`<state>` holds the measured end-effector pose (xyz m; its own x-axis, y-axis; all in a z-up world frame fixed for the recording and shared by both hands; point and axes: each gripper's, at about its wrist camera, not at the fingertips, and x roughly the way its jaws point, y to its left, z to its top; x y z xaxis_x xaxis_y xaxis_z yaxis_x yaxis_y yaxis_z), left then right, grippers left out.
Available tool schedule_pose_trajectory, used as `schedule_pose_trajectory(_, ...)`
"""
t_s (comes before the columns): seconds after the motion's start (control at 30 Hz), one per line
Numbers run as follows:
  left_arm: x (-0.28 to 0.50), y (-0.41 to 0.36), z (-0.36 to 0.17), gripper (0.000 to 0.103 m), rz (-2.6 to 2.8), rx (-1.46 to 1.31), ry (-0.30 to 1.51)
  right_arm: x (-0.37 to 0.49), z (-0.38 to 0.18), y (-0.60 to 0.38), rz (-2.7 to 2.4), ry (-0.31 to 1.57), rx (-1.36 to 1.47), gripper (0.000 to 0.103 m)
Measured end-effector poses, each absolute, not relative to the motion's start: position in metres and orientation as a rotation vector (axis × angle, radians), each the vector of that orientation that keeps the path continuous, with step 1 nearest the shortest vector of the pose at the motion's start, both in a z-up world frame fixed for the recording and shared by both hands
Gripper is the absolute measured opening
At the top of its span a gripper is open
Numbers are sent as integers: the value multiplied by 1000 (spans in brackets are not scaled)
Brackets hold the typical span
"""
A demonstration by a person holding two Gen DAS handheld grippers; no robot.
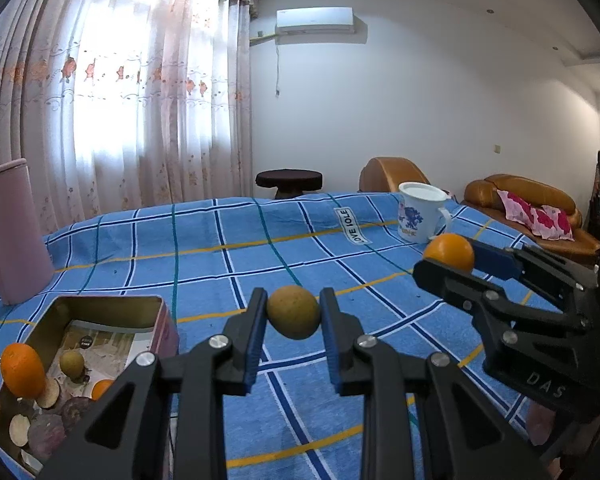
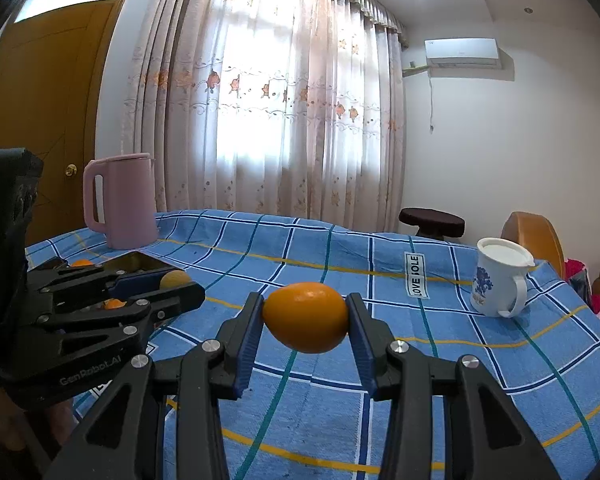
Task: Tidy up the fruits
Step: 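Carry the yellow fruit and orange into the tin and open both tools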
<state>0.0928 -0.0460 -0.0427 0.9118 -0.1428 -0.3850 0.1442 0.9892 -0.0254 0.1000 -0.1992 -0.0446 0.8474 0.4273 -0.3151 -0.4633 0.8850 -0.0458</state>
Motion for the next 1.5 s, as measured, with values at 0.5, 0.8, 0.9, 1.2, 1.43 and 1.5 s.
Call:
schedule_pose_trajectory(0.5,75,-10,-41,28,-128,-34,418,105,-39,-157,555,357,-103,44)
schedule_pose_trajectory(0.8,52,61,-35,28,-6,-96,435,104,-28,-89,734,397,-94,44)
schedule_pose_trajectory(0.9,47,86,-38,28,40,-118,450,99,-30,-63,777,413,-119,44)
schedule_pose_trajectory(1.2,34,123,-55,28,106,-165,490,77,-54,-7,890,477,-214,44)
schedule_pose_trajectory(1.43,33,133,-64,28,124,-185,519,75,-66,0,919,539,-241,44)
schedule_pose_trajectory(1.5,33,134,-65,28,130,-190,516,76,-67,1,907,548,-247,44)
